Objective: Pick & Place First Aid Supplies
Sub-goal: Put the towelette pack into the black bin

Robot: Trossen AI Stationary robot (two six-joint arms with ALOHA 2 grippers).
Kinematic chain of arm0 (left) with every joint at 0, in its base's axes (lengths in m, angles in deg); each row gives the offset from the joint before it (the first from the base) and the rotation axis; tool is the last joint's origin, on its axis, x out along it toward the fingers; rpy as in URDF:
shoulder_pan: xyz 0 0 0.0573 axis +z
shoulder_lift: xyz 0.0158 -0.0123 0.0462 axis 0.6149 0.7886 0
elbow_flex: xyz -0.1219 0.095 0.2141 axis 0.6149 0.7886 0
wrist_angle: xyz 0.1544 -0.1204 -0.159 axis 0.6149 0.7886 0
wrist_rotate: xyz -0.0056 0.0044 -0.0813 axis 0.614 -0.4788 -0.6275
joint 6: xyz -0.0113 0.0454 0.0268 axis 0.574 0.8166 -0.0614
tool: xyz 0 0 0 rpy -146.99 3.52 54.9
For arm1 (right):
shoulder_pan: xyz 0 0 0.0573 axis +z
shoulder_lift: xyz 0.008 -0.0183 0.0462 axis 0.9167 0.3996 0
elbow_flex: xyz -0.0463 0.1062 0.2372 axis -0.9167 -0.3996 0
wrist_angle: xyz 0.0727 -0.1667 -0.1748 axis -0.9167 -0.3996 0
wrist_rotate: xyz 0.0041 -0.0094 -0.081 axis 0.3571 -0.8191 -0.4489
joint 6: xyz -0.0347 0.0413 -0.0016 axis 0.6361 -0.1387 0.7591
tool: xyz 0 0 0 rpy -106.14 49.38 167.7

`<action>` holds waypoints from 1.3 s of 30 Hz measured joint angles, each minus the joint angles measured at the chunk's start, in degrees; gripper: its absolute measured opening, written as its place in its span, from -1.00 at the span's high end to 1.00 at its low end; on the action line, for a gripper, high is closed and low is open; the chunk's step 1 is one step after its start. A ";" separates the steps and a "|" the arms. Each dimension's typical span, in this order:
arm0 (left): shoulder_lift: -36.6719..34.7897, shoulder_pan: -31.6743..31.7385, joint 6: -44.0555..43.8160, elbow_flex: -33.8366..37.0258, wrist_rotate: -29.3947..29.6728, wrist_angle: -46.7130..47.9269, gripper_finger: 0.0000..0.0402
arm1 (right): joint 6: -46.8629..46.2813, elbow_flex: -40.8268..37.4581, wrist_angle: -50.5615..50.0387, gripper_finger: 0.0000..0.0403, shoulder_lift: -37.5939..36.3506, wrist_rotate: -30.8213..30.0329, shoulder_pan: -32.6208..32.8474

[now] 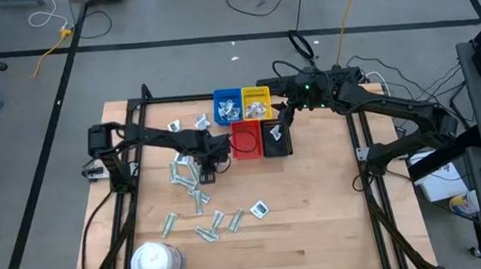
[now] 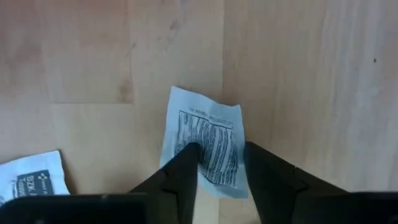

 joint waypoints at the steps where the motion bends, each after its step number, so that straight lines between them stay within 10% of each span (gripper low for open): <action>1: 0.34 0.02 0.40 0.01 -0.45 -0.02 0.40 | 0.02 0.00 0.03 -0.04 0.00 0.00 0.03; 7: -0.36 0.31 -0.45 0.07 -3.51 0.11 0.90 | 0.43 0.00 0.09 -0.04 0.00 0.00 0.07; 15: -12.08 3.05 -0.44 0.65 -13.98 -1.31 0.96 | -0.10 0.00 0.15 -0.04 0.00 0.15 0.07; 31: -34.12 5.88 -19.84 27.42 -21.38 -71.85 0.96 | -2.27 0.00 4.64 -0.04 -0.02 8.48 0.22; 39: -33.53 6.04 -21.46 26.26 -20.24 -77.96 0.96 | -6.03 -0.02 16.72 -0.04 0.00 23.45 0.47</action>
